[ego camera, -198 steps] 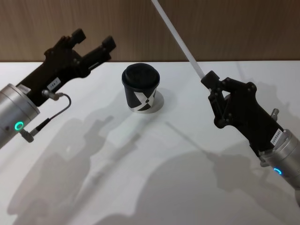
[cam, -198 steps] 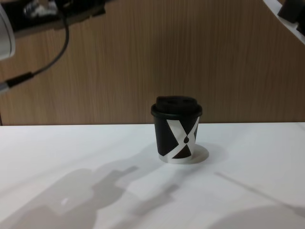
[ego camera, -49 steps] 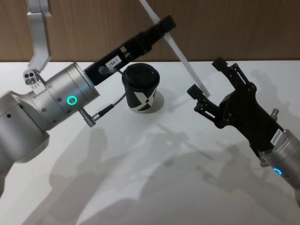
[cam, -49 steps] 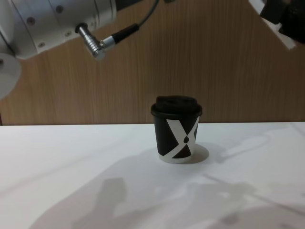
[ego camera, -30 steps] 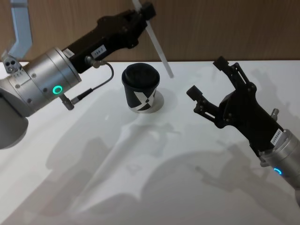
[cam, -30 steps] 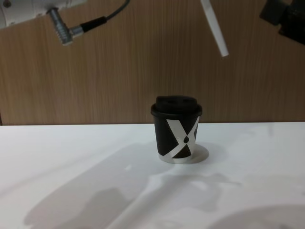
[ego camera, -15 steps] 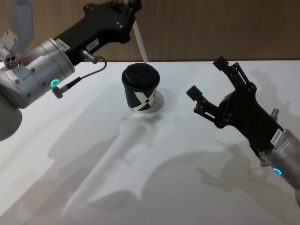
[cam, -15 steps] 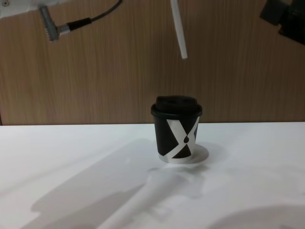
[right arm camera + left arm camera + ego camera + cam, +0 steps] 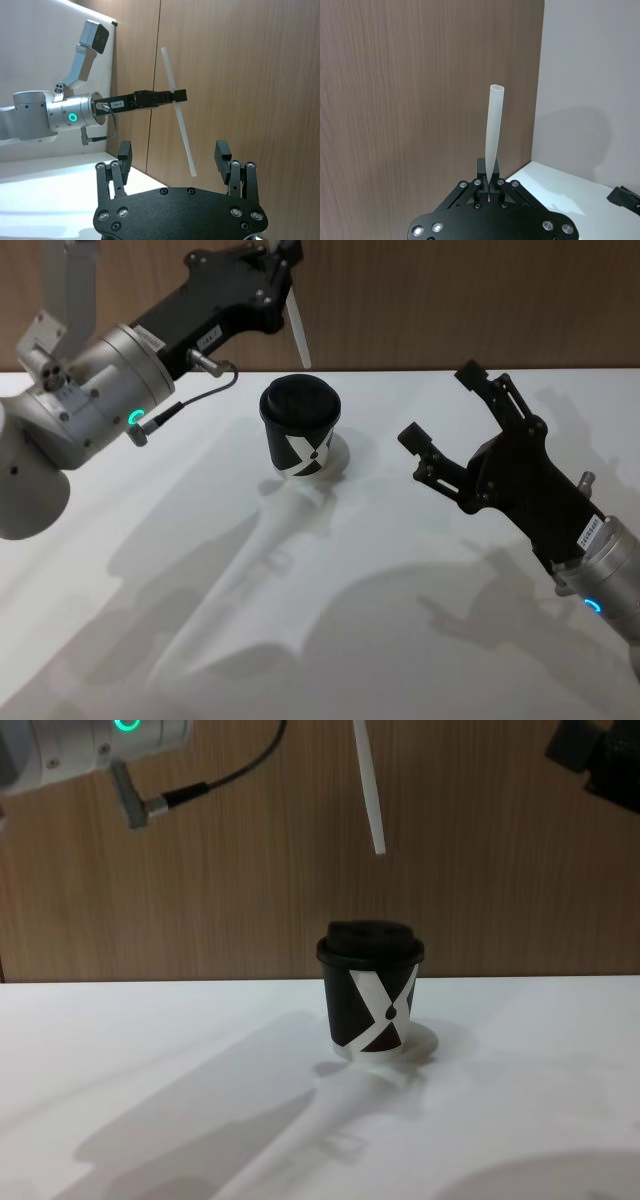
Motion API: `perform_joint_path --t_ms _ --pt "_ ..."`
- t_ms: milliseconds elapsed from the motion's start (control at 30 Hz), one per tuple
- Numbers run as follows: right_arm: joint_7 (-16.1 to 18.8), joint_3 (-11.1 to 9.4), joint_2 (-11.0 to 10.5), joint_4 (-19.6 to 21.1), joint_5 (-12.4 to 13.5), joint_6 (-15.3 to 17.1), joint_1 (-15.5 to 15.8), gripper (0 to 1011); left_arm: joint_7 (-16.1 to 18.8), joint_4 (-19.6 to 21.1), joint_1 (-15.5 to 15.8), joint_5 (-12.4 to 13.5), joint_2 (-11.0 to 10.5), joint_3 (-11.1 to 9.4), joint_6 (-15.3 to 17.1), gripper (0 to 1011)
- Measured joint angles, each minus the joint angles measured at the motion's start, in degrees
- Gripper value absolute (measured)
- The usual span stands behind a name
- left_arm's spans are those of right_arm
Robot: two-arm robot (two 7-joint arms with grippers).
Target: Pick up the straw with one hand, pass it to the other hand, and insert it into the cup.
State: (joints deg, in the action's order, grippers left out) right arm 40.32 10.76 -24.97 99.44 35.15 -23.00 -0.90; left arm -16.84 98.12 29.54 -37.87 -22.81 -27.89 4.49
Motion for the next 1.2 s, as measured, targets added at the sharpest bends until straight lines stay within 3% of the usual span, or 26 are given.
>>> perform_joint_path --t_ms 1200 --pt "0.0 0.0 0.0 0.0 0.0 0.0 0.0 1001 -1.9 -10.1 3.7 4.7 4.5 -2.0 -0.9 8"
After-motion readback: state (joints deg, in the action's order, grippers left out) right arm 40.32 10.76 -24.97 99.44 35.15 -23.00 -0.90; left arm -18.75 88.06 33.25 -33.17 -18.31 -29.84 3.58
